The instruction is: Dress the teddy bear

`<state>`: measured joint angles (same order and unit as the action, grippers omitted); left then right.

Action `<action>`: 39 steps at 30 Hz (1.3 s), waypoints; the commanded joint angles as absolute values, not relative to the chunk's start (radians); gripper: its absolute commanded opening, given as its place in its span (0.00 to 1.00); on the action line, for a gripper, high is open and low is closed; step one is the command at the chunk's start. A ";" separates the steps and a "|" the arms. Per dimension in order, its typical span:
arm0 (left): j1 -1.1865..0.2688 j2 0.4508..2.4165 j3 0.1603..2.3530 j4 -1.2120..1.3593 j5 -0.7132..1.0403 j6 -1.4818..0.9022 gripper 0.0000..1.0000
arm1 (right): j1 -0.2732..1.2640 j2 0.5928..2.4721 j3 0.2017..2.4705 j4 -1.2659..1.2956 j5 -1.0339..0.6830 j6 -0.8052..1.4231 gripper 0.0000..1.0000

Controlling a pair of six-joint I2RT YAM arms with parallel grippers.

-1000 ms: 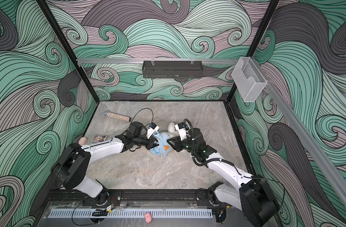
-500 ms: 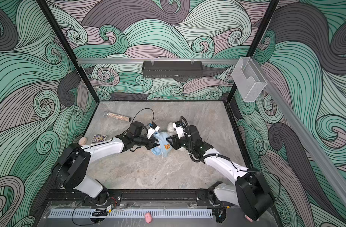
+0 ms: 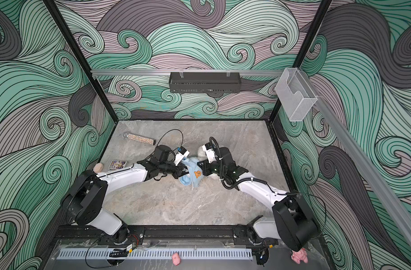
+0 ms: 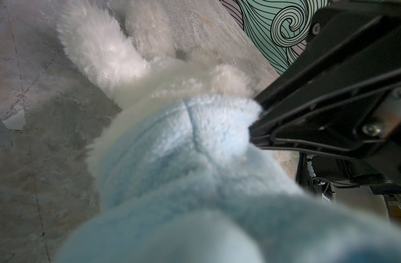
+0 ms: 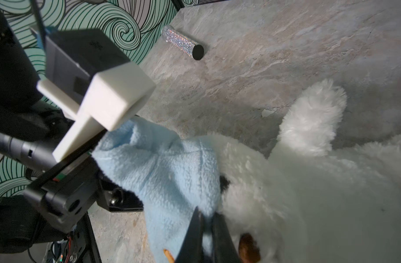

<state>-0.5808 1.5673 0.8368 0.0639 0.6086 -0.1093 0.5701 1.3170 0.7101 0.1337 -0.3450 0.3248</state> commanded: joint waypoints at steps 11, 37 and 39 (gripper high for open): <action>-0.606 1.502 0.786 0.045 0.640 0.043 0.00 | 0.335 1.190 0.529 0.184 -0.125 0.665 0.00; -0.615 1.428 0.723 0.102 0.723 0.172 0.00 | 0.189 1.297 0.450 0.162 -0.194 0.571 0.00; -0.615 1.387 0.693 0.132 0.761 0.185 0.00 | 0.104 1.369 0.435 0.215 -0.258 0.606 0.00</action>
